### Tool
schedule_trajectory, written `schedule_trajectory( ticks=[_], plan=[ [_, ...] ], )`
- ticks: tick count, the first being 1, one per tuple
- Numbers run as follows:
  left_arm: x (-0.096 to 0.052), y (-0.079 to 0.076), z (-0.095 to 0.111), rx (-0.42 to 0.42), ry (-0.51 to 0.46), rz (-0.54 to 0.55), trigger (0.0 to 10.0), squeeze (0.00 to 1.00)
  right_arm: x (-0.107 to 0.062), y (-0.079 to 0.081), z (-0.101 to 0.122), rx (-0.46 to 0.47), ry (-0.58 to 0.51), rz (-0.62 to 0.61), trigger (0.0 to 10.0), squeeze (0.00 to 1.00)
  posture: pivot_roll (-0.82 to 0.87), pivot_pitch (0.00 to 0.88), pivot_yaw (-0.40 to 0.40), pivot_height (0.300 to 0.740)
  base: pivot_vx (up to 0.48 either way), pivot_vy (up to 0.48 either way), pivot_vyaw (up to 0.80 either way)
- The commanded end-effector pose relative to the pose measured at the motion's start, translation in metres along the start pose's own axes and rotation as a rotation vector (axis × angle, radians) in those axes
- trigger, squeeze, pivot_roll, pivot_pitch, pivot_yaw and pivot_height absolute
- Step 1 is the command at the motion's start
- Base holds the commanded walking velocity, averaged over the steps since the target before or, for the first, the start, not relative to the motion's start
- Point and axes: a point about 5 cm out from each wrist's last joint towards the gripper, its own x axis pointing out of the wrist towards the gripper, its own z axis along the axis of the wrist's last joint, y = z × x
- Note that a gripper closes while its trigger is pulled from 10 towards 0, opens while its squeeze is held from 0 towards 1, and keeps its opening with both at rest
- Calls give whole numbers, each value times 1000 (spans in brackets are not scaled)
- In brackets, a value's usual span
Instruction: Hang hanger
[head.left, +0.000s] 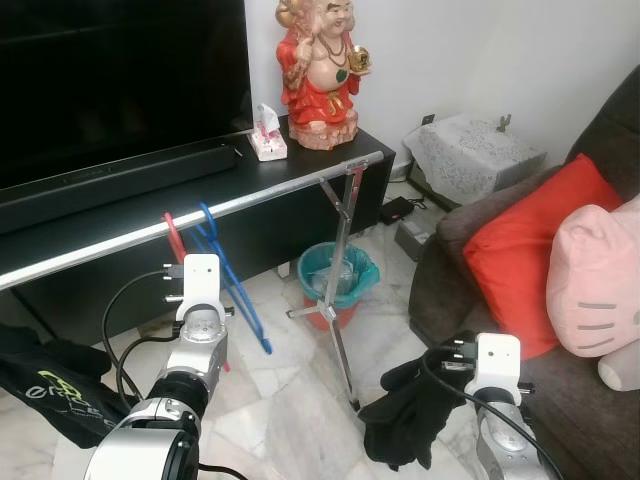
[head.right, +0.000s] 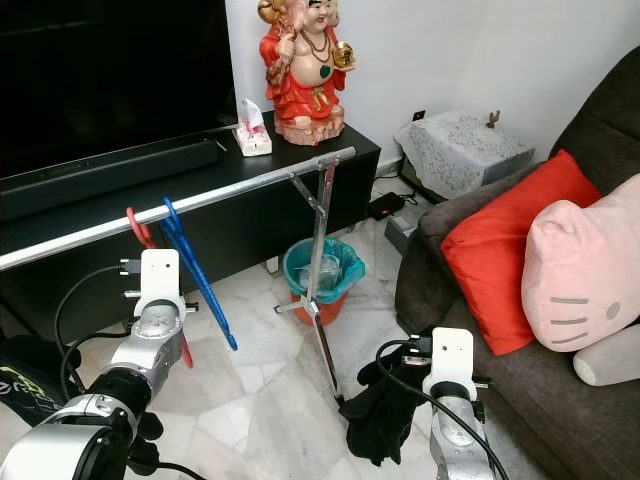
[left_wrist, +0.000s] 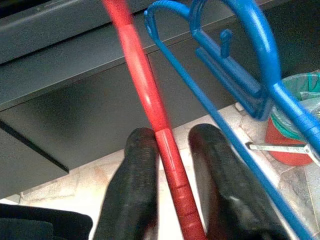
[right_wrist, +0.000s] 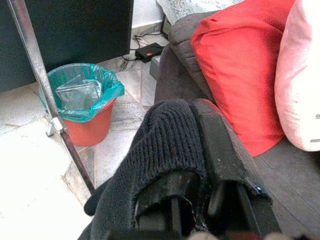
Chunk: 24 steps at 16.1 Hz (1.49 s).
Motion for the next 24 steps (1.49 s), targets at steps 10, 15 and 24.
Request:
schedule_trajectory(
  ticks=[10,15,24],
  plan=[
    [-2,-2,14,-14,-110,20,0,0,2,-2,5,16,-20,-11,10000,0,18,0,-84,740,0,0,0],
    [-8,14,16,-26,-203,70,0,0,1,-2,3,14,-18,-9,10000,0,22,0,-86,740,0,0,0],
    [-49,49,-19,157,-212,-36,10000,0,0,-3,0,6,-7,-1,10000,0,38,0,-91,740,0,0,0]
  ],
)
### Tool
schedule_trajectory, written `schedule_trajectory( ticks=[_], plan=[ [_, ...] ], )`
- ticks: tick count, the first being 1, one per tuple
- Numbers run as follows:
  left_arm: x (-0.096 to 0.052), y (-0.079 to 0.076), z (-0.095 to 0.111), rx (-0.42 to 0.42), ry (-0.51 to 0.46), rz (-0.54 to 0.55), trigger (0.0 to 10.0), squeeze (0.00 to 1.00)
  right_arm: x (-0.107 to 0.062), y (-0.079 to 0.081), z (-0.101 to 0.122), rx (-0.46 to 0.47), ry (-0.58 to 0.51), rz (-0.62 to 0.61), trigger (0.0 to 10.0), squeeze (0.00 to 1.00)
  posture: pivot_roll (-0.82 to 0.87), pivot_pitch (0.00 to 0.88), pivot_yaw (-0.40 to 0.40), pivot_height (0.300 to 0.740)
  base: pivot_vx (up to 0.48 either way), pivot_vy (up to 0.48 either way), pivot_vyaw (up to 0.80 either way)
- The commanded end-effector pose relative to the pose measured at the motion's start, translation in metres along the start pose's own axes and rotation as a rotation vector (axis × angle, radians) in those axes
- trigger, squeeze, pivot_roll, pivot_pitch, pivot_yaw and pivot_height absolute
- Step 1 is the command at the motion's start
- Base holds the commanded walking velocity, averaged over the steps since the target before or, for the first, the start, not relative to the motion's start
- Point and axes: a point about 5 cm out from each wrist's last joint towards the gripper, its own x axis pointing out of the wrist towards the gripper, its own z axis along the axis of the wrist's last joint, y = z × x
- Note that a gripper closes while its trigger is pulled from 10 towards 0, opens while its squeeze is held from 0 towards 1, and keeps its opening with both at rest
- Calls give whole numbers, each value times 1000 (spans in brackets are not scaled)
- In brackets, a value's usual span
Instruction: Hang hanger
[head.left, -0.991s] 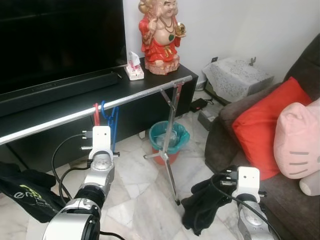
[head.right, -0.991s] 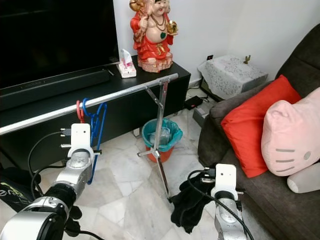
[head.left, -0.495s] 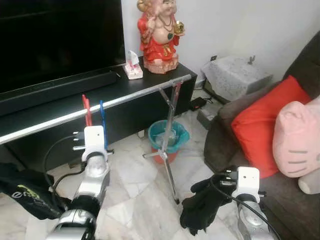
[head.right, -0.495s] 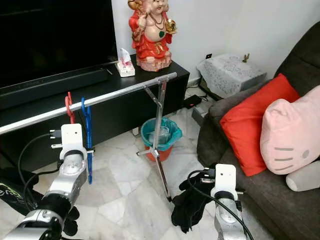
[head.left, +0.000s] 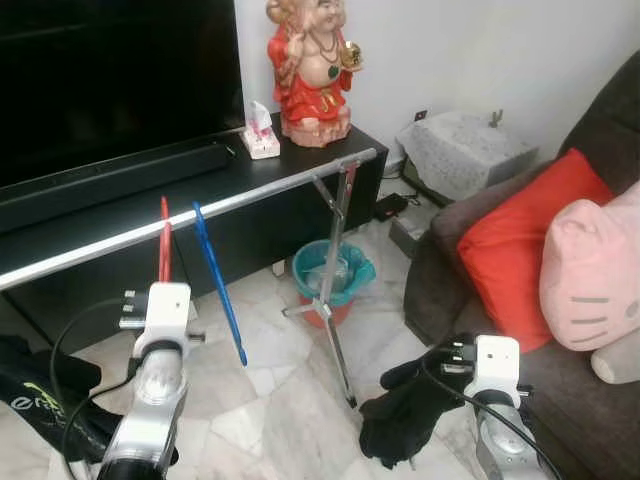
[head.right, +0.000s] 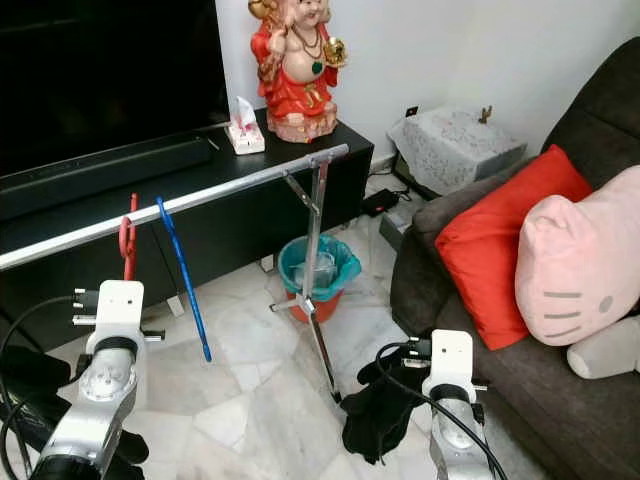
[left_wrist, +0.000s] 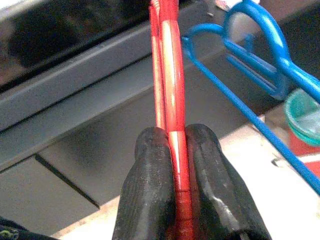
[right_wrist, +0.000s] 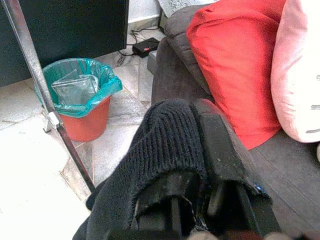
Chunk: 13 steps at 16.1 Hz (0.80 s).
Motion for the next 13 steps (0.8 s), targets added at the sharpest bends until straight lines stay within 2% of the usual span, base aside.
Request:
schedule_trajectory(
  ticks=[1,2,4,8,13],
  plan=[
    [-7,-6,-3,-7,2,-73,10000,0,1,-4,2,1,-11,-8,10000,0,41,0,-92,740,0,0,0],
    [-11,-6,-7,-37,6,-99,10000,0,1,-4,2,0,-11,-7,10000,0,38,0,-92,740,0,0,0],
    [-21,8,-21,-51,51,-48,10000,0,1,-5,3,-3,-18,-6,10000,0,32,0,-91,740,0,0,0],
    [-38,20,-31,-37,92,-30,10000,0,0,-10,6,-17,-35,-1,10000,0,32,0,-98,740,0,0,0],
    [-43,13,-31,-67,97,-45,10000,0,6,-13,21,-32,-81,11,10000,0,31,0,-103,740,0,0,0]
  ],
)
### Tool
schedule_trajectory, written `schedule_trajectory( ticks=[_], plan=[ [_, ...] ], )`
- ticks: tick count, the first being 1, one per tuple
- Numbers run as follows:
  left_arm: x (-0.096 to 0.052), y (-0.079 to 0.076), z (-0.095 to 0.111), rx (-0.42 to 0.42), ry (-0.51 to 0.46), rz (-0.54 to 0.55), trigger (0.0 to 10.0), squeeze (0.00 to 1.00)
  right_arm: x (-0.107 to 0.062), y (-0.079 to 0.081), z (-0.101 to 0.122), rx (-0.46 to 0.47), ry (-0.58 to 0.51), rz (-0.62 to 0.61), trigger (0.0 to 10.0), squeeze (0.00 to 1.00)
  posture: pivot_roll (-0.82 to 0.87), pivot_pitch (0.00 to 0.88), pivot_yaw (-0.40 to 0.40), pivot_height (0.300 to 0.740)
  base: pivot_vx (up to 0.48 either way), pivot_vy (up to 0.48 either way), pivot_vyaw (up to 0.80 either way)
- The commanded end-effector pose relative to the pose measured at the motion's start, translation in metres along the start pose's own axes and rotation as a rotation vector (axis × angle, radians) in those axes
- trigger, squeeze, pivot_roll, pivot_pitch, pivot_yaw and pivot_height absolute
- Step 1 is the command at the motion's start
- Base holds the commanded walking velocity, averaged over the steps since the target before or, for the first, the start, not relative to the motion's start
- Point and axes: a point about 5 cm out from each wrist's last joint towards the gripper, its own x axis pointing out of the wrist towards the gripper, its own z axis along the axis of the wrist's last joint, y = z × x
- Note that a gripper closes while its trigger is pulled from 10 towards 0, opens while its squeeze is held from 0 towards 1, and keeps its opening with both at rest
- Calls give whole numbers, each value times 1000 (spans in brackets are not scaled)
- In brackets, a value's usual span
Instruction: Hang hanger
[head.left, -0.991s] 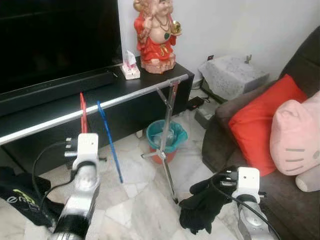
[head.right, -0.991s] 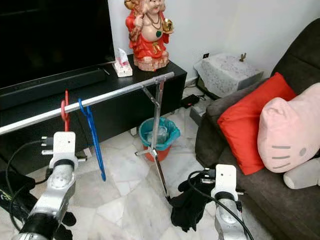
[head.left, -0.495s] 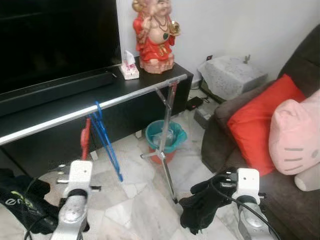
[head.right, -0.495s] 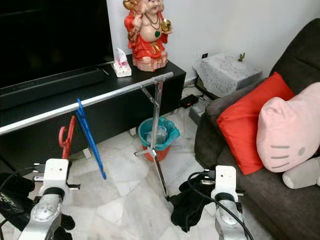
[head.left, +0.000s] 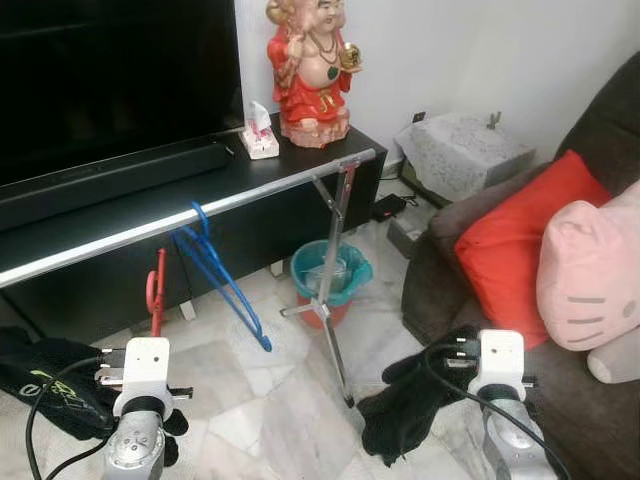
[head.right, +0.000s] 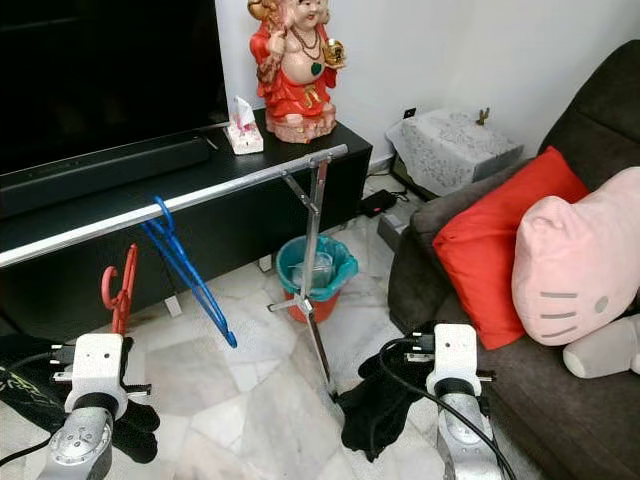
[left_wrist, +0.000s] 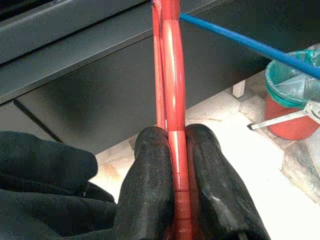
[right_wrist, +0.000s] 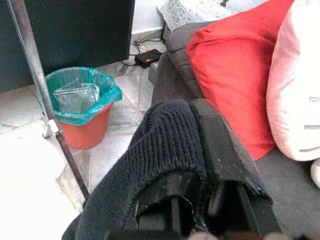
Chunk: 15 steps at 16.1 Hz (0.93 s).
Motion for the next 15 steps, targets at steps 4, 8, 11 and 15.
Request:
schedule_trajectory(
  ticks=[4,8,11,15],
  plan=[
    [-4,1,17,-44,-113,-54,10000,0,10,-9,33,18,-111,-15,10000,0,27,0,-105,740,0,0,0],
    [-19,9,2,-25,-88,-43,10000,0,6,-9,35,22,-123,-2,10000,0,38,0,-109,740,0,0,0],
    [-17,9,6,-27,-96,-53,10000,0,11,-3,44,33,-133,7,10000,0,41,0,-105,740,0,0,0],
    [-18,10,6,-19,-100,-68,10000,0,9,1,47,35,-136,19,10000,0,43,0,-100,740,-246,0,0]
  ],
)
